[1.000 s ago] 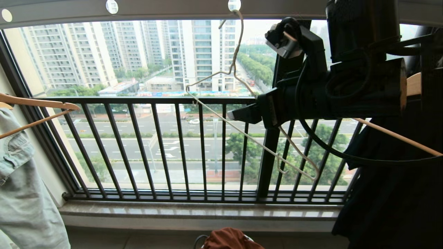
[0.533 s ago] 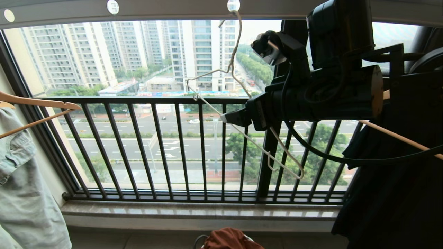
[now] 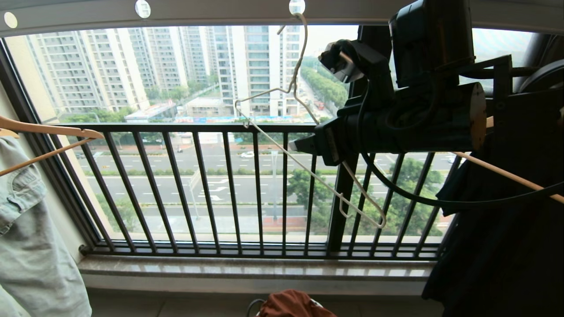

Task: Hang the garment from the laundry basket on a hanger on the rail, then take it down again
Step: Pick up the clothes rack on the clothesline

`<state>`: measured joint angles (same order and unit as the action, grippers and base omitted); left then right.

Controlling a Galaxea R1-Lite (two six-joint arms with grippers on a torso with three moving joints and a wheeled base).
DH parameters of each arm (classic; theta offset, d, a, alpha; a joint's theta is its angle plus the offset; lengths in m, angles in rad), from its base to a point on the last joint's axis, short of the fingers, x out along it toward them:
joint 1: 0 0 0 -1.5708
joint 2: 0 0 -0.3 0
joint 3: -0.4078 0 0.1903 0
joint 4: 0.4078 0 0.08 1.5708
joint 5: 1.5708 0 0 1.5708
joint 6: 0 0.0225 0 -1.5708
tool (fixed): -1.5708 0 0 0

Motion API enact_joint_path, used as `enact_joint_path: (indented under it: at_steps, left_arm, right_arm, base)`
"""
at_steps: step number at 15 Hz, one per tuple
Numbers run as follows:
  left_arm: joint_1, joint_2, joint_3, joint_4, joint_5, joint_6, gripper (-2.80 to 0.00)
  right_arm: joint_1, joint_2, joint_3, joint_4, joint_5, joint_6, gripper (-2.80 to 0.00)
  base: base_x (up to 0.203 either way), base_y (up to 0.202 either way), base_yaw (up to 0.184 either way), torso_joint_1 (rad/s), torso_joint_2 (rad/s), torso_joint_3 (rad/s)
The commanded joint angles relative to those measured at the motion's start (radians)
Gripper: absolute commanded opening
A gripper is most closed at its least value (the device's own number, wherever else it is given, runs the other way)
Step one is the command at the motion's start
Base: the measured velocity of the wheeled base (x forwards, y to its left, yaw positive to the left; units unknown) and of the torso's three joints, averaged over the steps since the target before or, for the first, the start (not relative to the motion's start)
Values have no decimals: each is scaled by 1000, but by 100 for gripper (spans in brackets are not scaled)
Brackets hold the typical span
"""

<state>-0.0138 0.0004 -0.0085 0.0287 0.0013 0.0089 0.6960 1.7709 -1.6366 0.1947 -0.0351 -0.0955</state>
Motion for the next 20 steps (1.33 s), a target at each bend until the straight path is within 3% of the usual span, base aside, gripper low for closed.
enact_joint_path:
  at_steps: [1, 20]
  left_arm:
    - [0, 1, 1, 0, 0, 0, -280]
    - [0, 0, 1, 0, 0, 0, -280]
  right_arm:
    - [0, -7, 1, 2, -10, -1, -280]
    - [8, -86, 26, 12, -36, -17, -280]
  base:
    - [0, 0, 0, 0, 0, 0]
    - [0, 0, 0, 0, 0, 0]
